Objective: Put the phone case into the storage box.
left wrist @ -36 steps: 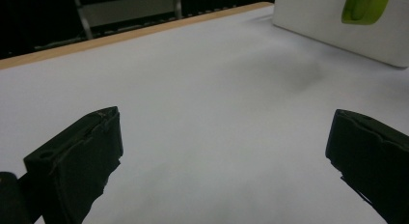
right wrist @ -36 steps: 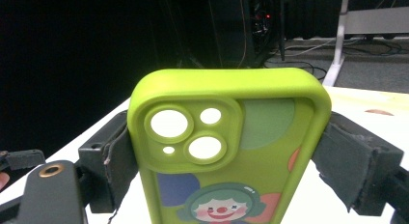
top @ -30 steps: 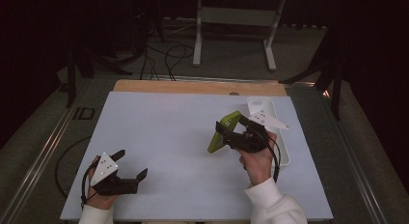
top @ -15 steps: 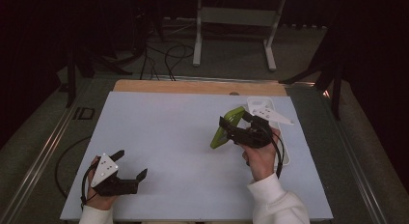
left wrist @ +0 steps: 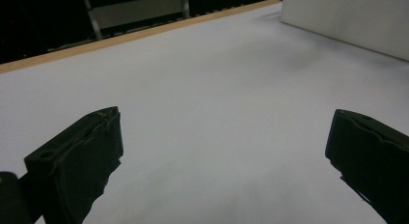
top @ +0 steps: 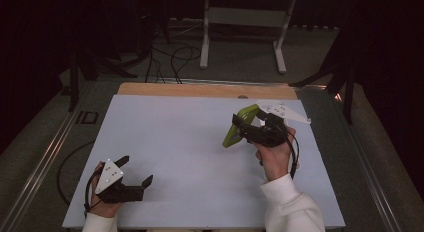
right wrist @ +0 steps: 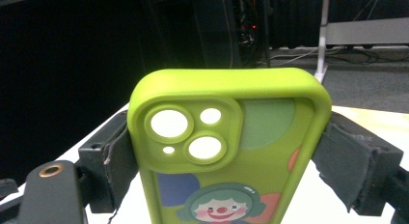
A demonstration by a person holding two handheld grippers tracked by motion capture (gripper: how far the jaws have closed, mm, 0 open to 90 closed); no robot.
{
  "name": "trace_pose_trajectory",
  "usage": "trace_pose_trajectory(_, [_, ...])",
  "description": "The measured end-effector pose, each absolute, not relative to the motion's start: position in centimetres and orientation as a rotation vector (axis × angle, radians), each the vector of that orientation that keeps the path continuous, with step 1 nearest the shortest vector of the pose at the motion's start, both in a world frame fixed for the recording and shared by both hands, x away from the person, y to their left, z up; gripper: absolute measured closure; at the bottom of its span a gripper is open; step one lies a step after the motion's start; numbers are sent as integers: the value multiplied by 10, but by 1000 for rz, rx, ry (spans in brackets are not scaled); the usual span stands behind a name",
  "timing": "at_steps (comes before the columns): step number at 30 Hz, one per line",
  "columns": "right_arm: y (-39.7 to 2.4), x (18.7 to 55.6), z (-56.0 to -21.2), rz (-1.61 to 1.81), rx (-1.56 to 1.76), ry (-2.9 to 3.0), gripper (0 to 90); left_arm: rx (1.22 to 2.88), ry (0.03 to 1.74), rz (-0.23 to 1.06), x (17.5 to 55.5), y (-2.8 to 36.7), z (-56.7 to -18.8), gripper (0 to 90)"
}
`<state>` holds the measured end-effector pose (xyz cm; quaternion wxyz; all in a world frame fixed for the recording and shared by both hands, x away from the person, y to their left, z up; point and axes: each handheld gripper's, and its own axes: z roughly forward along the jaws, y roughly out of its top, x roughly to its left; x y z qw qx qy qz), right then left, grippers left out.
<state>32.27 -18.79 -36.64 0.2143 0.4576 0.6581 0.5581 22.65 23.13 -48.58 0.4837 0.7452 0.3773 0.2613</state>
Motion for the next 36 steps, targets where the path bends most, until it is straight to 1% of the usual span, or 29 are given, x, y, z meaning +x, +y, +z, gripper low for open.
trace_pose_trajectory(36, [-211,344,-356,1478,1286,1753,159,1823,913,641,226,229,-486,0])
